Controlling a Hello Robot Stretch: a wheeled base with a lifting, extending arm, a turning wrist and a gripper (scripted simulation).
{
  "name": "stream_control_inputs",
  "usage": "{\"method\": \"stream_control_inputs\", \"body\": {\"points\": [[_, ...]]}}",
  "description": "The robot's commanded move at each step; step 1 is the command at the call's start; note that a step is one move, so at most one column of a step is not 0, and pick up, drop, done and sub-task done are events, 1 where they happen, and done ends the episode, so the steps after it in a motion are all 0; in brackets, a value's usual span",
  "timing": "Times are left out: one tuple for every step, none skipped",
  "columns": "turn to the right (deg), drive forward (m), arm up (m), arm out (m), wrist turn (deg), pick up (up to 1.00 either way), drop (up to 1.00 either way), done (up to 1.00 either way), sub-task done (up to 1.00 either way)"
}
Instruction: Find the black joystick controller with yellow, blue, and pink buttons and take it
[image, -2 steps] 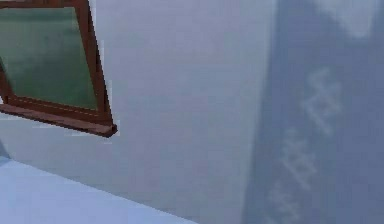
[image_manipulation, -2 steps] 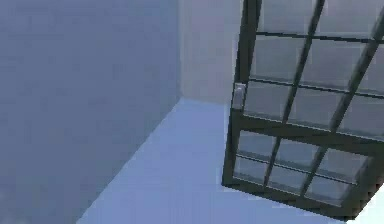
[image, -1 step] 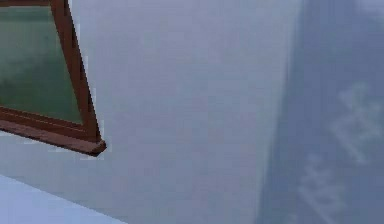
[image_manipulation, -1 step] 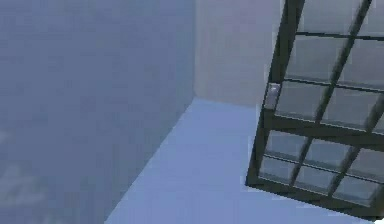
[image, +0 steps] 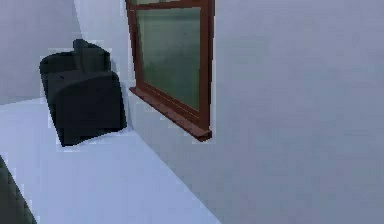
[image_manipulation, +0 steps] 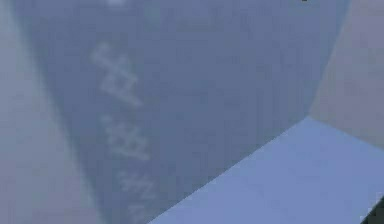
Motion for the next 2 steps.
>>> {"method": "stream_control_inputs", "body": {"points": [[0.0, 0.35, 0.00, 0.00, 0.0, 0.00, 0.00, 0.00, 0.00], [-36.0, 0.00, 0.00, 0.00, 0.0, 0.00, 0.00, 0.00, 0.00]]}}
